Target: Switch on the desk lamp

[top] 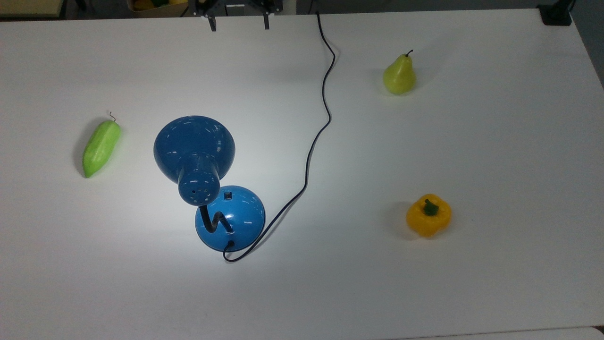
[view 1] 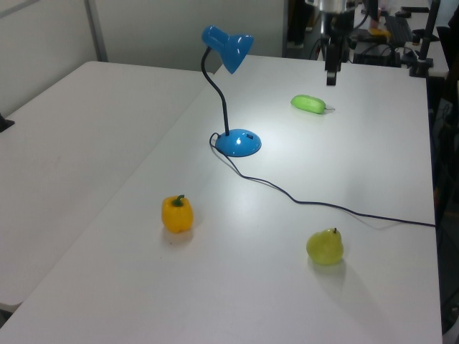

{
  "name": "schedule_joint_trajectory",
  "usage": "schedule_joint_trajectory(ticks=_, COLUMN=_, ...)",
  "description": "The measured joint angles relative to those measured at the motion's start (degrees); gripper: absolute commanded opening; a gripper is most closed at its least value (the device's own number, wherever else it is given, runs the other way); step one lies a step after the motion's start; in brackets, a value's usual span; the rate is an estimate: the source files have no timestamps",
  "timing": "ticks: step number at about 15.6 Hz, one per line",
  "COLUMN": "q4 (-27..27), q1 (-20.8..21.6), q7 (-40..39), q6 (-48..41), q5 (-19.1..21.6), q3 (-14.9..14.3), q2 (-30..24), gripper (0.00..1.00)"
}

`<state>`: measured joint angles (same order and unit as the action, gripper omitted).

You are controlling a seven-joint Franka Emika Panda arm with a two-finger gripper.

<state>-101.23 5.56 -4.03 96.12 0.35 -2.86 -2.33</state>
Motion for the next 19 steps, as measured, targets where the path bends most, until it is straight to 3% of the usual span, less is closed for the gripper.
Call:
schedule_joint_trajectory(ticks=4, q4=7.31, q1=0.09, q7=3.26, q6=-8.28, q5=2.37, q3=0.09, q2=-0.34, gripper=1.0)
schedule_joint_trajectory(ticks=9, q4=9.06, q1=0.14, q7=9.29, q6=-5.32, q5=3.17, q3=0.91, q2=0.05, gripper=1.0)
schedule_joint_trajectory(ticks=12, q4=9.05, q1=-0.1, q7=6.14, q6=0.5, q5=3.1, q3=0.71, q2=1.23, gripper=1.0)
schedule_joint_trajectory(ticks=19, q4=9.11, q1=-0.34, q7=0.83, q6=1.5, q5=3.11, q3=0.39, q2=1.88, gripper=1.0)
